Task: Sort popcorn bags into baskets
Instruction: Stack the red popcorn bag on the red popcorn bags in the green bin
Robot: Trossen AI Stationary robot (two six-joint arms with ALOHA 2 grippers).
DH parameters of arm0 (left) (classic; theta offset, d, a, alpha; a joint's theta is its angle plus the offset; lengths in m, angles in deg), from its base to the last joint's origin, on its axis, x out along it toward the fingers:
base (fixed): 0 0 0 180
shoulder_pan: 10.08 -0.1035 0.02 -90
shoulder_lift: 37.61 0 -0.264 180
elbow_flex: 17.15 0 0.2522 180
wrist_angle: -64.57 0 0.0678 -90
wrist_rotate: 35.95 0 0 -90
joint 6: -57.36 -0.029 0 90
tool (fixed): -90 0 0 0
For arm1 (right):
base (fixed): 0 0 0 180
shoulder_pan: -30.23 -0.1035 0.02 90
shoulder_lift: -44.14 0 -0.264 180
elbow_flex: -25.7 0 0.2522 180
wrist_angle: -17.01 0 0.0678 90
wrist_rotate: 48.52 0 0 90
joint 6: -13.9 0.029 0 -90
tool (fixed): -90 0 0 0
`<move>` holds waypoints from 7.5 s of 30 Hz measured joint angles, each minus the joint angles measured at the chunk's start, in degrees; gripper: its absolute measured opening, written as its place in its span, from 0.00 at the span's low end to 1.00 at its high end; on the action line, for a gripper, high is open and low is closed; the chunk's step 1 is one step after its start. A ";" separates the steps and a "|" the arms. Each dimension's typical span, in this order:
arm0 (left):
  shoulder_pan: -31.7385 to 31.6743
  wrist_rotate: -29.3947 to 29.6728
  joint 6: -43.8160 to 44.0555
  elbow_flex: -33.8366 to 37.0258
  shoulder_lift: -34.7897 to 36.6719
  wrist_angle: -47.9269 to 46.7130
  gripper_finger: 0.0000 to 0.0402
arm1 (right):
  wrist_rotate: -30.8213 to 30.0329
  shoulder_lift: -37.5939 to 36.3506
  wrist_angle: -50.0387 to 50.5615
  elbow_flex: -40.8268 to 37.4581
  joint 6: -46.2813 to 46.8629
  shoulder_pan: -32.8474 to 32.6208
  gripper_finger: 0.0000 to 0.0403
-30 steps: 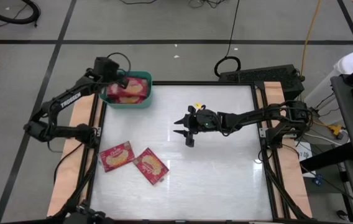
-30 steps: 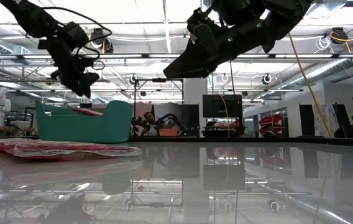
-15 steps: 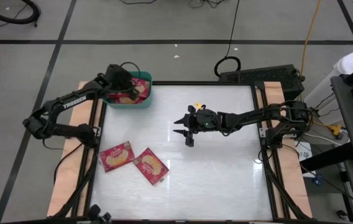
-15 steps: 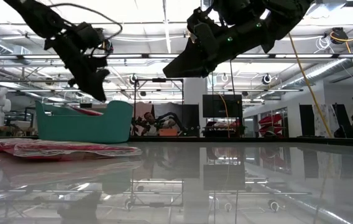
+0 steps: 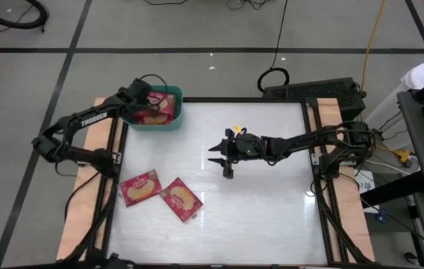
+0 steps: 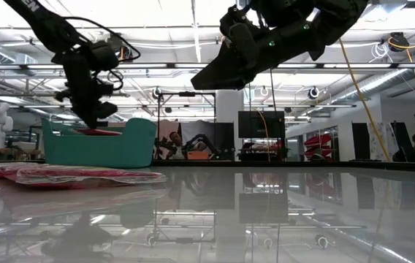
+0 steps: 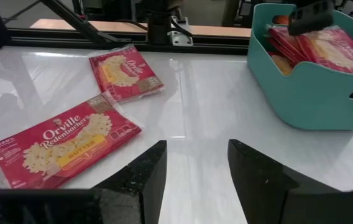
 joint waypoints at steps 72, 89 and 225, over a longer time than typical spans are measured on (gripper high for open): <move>68.83 -1.25 25.68 20.96 -10.30 48.85 0.20 | -15.00 12.70 -9.36 0.01 17.99 -13.53 0.42; 73.63 -10.86 40.97 20.92 -1.37 20.53 0.20 | 3.53 21.36 -15.00 5.43 30.99 -3.46 0.69; 52.70 -20.66 6.15 6.78 21.65 15.61 0.04 | -14.44 -12.15 -13.45 -12.52 3.10 -2.87 0.20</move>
